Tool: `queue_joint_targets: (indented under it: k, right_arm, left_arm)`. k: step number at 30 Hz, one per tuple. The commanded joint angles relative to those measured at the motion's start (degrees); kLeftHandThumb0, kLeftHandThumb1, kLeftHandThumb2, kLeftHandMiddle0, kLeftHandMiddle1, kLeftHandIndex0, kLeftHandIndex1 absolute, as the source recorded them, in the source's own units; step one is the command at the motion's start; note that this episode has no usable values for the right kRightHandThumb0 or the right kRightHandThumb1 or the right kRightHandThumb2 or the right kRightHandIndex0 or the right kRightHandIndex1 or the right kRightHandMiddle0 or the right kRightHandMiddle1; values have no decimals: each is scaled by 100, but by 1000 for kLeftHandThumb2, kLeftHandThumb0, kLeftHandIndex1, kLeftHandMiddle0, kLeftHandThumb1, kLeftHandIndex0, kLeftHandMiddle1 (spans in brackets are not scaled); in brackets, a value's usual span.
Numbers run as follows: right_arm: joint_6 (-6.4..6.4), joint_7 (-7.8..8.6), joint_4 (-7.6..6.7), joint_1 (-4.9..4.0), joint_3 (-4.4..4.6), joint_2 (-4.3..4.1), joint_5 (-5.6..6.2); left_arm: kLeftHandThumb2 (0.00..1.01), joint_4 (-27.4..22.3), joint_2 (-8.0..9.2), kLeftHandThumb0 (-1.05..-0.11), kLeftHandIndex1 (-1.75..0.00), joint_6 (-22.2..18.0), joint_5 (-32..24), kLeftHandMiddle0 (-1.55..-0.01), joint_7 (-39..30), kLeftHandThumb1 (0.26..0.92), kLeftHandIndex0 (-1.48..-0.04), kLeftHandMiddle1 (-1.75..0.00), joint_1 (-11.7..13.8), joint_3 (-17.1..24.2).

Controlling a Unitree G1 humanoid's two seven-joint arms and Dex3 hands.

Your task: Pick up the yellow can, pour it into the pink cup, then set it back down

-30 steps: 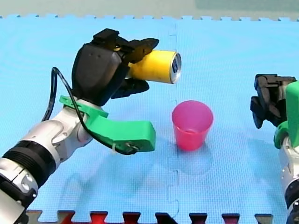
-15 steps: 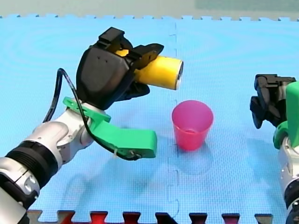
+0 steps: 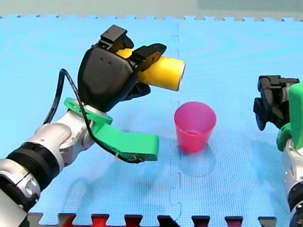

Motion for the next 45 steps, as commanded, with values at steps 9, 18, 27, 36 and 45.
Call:
queue_joint_targets:
  k: [9,18,27,36,45]
  right_arm:
    - [-21,-41,2,3,1,-12,-3]
    - [-13,-71,12,-3,14,-5,-10]
    - [-10,-85,22,-12,2,-9,-2]
    - [-38,-63,18,-21,16,-28,-22]
    - [-78,-42,16,-17,20,-45,-33]
  left_arm:
    - [1,-3,38,-351,-688,69,40,-765,115,864,-1009,-1657,-80,-49]
    - [1,73,45,-346,-1078,44,42,-758,164,867,-807,-1675,-104,-76]
    - [0,85,19,-351,-912,-44,0,-766,174,868,-866,-1650,-106,-66]
    - [0,37,28,-354,-750,-53,-26,-785,146,866,-931,-1604,-107,-59]
    - [0,22,29,-357,-710,-72,-44,-794,141,865,-949,-1584,-110,-57]
